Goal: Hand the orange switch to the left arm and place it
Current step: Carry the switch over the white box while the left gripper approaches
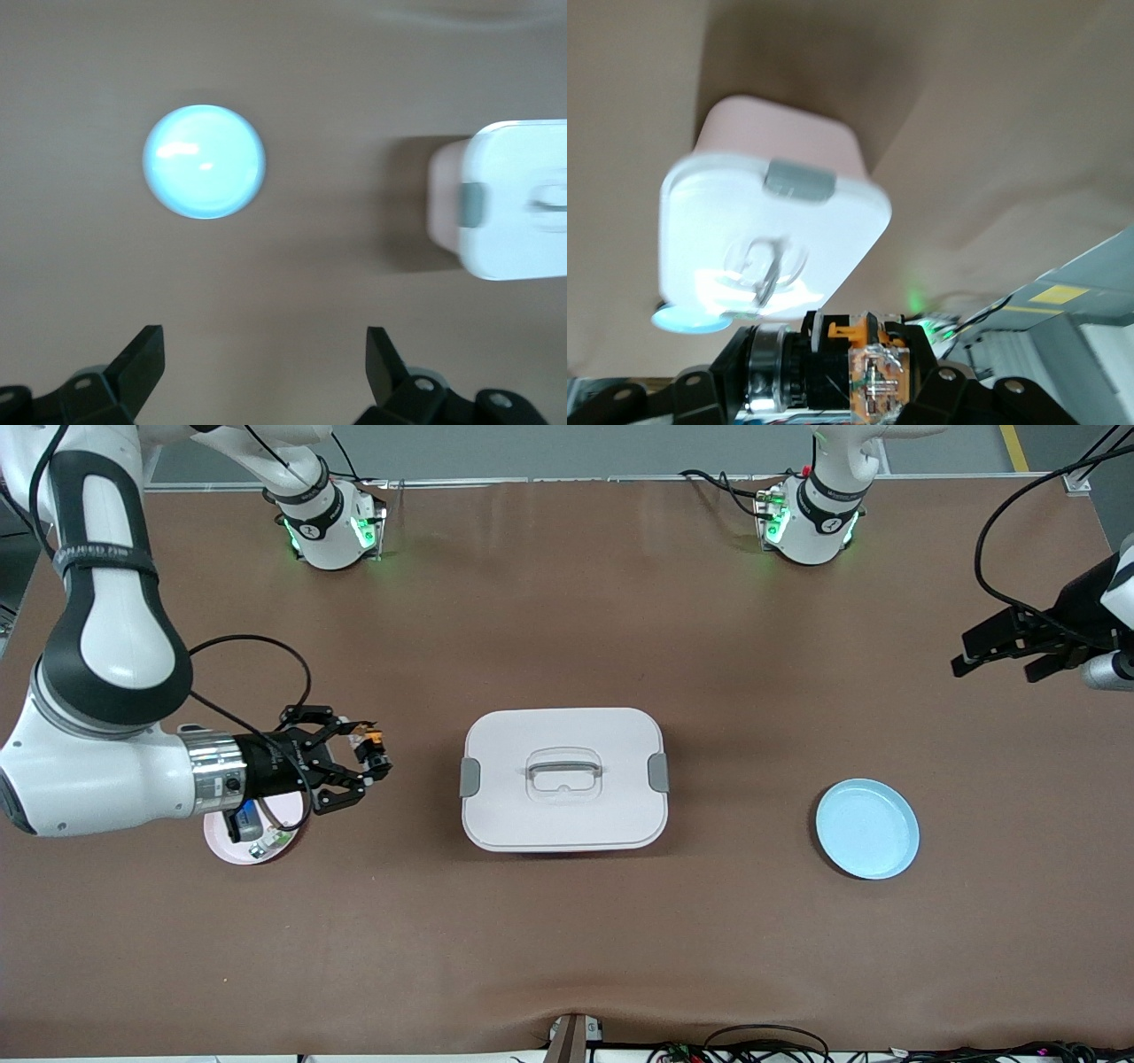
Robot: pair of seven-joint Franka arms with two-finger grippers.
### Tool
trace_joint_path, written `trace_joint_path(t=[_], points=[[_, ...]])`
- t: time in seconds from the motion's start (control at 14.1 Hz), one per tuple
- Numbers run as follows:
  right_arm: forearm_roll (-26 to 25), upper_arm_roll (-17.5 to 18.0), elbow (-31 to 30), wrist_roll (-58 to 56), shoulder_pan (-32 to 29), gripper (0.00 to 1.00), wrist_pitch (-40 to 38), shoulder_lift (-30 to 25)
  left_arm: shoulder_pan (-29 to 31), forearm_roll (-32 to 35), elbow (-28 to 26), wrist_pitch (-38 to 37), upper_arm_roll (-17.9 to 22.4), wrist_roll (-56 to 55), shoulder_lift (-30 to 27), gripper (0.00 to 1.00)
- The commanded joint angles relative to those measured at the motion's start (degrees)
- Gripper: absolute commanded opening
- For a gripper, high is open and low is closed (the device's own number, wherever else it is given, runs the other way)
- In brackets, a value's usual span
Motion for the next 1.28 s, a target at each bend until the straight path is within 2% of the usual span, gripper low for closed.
trace_joint_path(t=[0.0, 0.14, 0.36, 0.57, 0.99, 1.21], points=[[1.63, 0.23, 2.54, 5.92, 2.56, 0.00, 1.43, 0.10, -0.15, -5.61, 1.85, -2.02, -0.45, -4.83, -0.54, 1.00], [1.63, 0.23, 4.04, 10.92, 6.07, 0.00, 3.79, 0.19, 0.11, -9.56, 1.76, -2.03, -3.25, -9.50, -0.54, 1.00], [1.63, 0.23, 5.01, 18.92, 12.04, 0.00, 12.48, 0.27, -0.06, -17.82, 1.67, -1.85, -5.10, -13.99, -0.37, 1.00], [1.46, -0.04, 6.59, 23.59, 16.97, 0.00, 18.55, 0.62, -0.15, -22.05, 1.41, 0.16, -7.91, -17.33, -0.01, 1.00], [0.93, -0.83, 11.25, 32.11, 23.74, 0.00, 24.37, 4.14, -0.41, -23.03, 0.62, 8.42, -15.56, -29.63, 0.60, 1.00], [0.75, -0.83, 12.39, 35.64, 25.68, 0.00, 25.60, 4.14, -0.42, -23.03, 0.00, 12.64, -18.81, -30.87, 2.00, 1.00]])
